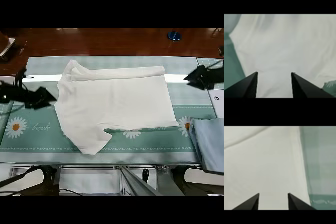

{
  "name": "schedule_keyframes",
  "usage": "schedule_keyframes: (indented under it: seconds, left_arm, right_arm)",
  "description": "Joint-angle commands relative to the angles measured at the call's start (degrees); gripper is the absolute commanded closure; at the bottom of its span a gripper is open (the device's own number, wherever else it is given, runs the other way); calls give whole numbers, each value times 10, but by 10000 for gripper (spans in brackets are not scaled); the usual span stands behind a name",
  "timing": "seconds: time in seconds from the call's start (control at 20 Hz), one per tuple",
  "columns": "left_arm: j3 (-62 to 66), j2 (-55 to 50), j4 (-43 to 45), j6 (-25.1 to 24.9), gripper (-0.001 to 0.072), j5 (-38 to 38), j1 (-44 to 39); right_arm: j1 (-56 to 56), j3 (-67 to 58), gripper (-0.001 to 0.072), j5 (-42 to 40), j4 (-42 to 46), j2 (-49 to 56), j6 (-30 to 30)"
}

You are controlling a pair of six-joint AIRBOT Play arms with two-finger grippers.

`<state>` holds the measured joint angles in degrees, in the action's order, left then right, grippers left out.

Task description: Fold the shirts.

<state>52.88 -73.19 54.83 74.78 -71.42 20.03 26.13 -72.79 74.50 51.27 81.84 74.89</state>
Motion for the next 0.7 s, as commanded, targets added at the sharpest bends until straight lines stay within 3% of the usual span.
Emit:
schedule_keyframes:
  seconds: [0.0, 0.1, 0.25, 0.65]
  left_arm:
    - [-204, 127, -42, -17, 197, 14, 54]
    - [-301, 188, -109, -37, 197, 38, 93]
    - [-367, 220, -114, -39, 197, 52, 137]
    - [-393, 198, -173, -74, 198, 111, 132]
  right_arm:
    - [28, 221, 299, -75, 28, -160, -18]
    - [27, 317, 300, -97, 28, -239, -20]
    - [27, 393, 300, -101, 9, -311, -19]
    - [27, 408, 300, -96, -15, -327, -16]
